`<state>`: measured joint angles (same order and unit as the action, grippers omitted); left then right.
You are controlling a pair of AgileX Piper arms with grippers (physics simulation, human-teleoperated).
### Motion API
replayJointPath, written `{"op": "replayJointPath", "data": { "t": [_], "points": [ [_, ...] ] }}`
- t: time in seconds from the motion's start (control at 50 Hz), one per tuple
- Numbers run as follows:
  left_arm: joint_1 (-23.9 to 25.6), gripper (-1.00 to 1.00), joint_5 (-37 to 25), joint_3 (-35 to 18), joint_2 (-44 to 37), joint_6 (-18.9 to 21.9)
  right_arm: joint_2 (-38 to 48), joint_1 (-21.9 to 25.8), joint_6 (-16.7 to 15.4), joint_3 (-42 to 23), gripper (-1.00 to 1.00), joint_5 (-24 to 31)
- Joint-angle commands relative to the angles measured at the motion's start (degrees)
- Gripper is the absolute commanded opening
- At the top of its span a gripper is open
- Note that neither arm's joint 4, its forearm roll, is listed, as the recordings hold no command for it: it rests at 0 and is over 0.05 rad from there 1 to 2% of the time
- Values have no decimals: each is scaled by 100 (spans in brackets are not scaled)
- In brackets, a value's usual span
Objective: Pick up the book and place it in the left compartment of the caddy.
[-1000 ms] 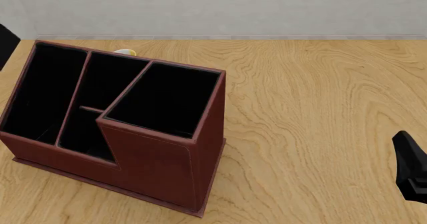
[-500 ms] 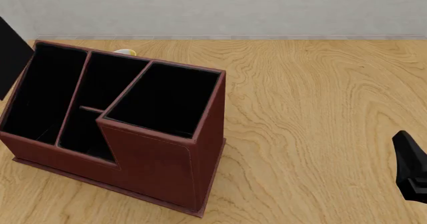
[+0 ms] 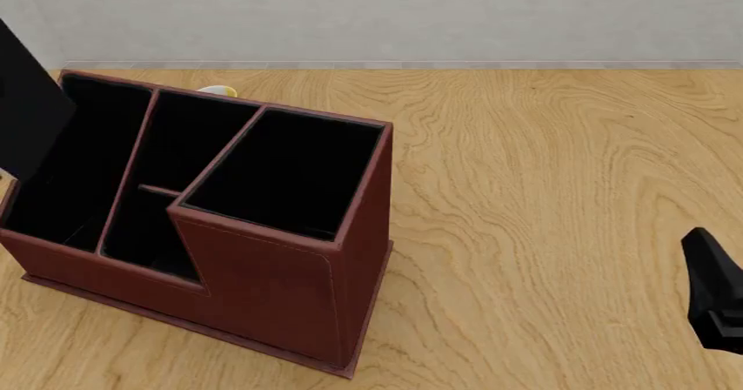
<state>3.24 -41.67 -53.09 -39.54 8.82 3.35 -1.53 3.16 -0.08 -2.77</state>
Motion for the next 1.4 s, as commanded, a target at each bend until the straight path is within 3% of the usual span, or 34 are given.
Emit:
{"op": "replayJointPath", "data": {
  "t": [0.02,0.32,0.9,1.4],
  "points": [
    [-57,-100,53,-20,-91,-5,8,7,-6,-3,100,-2],
    [-501,-100,419,295,-347,178,-17,3,-13,-2,100,27],
    [-843,-100,979,787,-811,210,-11,-26,2,-3,100,9],
    [-844,-100,1544,1181,-1064,128,-93,-67,9,-4,100,84]
  ]
}}
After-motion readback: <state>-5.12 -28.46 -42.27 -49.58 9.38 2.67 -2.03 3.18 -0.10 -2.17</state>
